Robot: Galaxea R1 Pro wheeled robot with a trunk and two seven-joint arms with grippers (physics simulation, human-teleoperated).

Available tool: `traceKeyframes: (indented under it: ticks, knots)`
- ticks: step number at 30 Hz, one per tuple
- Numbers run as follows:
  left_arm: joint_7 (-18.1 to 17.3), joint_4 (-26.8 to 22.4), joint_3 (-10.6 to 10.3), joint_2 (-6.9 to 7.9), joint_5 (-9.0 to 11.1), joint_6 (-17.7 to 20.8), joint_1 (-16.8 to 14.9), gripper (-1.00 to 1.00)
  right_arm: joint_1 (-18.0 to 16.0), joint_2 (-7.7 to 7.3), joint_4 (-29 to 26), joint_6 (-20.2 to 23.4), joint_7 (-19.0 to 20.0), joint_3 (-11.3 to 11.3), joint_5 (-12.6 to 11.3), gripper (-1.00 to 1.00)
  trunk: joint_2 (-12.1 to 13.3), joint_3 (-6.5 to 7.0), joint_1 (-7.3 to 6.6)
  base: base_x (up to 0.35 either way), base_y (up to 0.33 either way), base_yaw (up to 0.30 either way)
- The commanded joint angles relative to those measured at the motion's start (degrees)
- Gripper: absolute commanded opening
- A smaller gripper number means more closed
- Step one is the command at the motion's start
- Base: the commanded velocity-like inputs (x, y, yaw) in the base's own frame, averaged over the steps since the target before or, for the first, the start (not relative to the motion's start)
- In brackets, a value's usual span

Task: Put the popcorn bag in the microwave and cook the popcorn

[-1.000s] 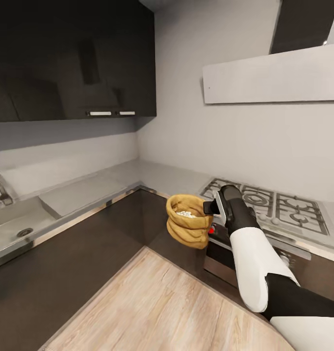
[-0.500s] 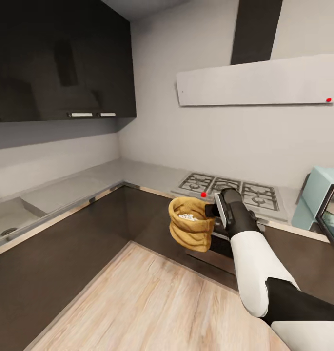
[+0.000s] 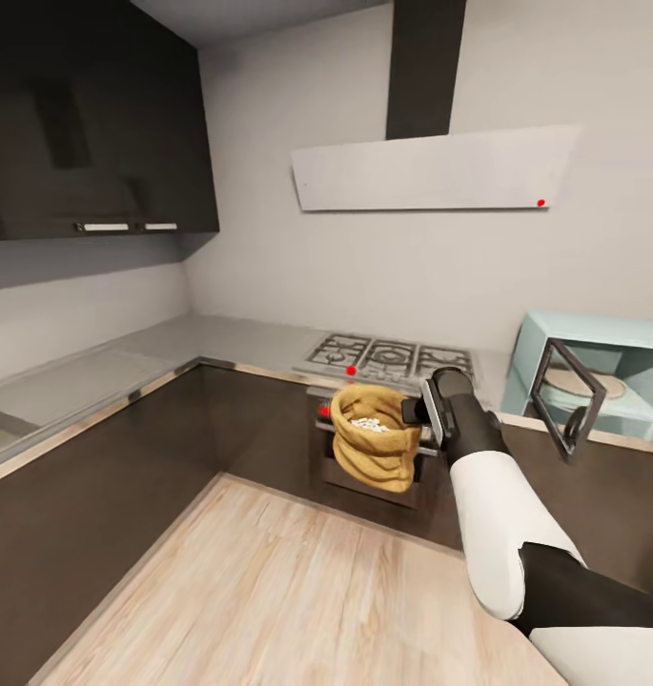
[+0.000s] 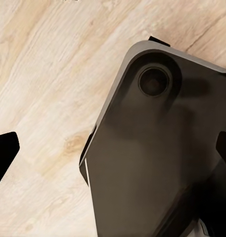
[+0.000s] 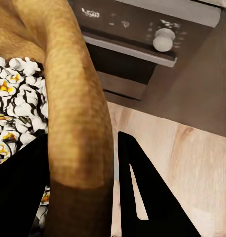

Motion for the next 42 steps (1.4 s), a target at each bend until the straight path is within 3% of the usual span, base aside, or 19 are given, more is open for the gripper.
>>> traceKeyframes:
  ticks: [1, 27, 39, 42]
  knots:
    - [0.09, -0.09, 0.21, -0.02, 0.14, -0.15, 0.02, 1.00, -0.07, 0.09, -0.03, 0.13, 0.18, -0.25, 0.29, -1.00, -0.06, -0.04, 0.00, -0.144, 0.000, -0.282]
    - [0.09, -0.09, 0.16, -0.02, 0.14, -0.14, 0.02, 1.00, -0.05, 0.09, -0.03, 0.13, 0.24, -0.22, 0.23, -1.00, -0.06, 0.74, 0.00, -0.079, 0.000, -0.282]
    - [0.09, -0.09, 0.17, -0.02, 0.14, -0.15, 0.02, 1.00, -0.07, -0.80, -0.12, 0.13, 0.27, -0.24, 0.29, -1.00, -0.06, 1.10, 0.00, 0.000, 0.000, -0.282]
    - [0.09, -0.09, 0.16, -0.02, 0.14, -0.14, 0.02, 1.00, -0.08, -2.53, -0.12, 0.13, 0.36, -0.12, 0.30, -1.00, -0.06, 1.19, 0.00, 0.000, 0.000, -0.282]
